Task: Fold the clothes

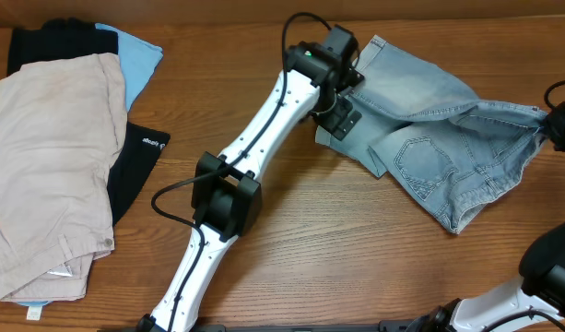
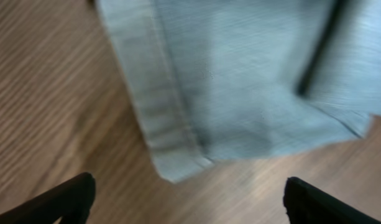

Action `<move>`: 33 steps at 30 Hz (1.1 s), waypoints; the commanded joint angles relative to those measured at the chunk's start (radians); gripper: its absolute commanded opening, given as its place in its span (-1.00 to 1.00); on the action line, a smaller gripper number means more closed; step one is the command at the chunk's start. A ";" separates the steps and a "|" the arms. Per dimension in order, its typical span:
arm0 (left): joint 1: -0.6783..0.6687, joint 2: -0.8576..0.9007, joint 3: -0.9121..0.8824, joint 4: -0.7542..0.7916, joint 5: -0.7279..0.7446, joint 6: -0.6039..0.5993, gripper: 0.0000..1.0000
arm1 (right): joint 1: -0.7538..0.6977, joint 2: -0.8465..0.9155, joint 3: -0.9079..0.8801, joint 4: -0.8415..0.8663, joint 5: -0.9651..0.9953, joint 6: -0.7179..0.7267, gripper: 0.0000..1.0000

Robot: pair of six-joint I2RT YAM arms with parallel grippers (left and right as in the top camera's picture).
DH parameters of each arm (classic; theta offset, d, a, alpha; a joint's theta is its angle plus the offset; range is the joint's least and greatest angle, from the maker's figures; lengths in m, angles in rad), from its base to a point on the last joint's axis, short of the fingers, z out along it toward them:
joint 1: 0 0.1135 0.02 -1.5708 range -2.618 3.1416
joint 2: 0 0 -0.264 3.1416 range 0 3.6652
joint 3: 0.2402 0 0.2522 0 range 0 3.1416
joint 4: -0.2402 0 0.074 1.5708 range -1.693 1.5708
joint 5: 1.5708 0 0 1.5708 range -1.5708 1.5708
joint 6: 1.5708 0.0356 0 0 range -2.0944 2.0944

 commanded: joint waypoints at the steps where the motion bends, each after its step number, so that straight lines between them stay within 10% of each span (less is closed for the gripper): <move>1: 0.011 0.066 0.000 0.022 0.017 -0.046 0.89 | 0.003 0.009 0.021 0.006 -0.022 -0.019 -0.92; 8: 0.010 0.089 0.000 -0.003 0.099 -0.044 0.60 | 0.002 0.009 0.021 0.006 -0.021 -0.042 -0.92; 11: 0.010 0.089 0.000 -0.030 0.134 -0.045 0.18 | 0.002 0.009 0.021 -0.008 -0.020 -0.047 -0.92; 26: 0.008 0.127 -0.002 -0.029 0.111 -0.045 0.27 | 0.003 0.009 0.021 -0.022 -0.021 -0.050 -0.92; 33: 0.012 0.128 -0.002 0.019 0.125 -0.095 -0.04 | 0.003 0.009 0.021 -0.024 -0.021 -0.051 -0.92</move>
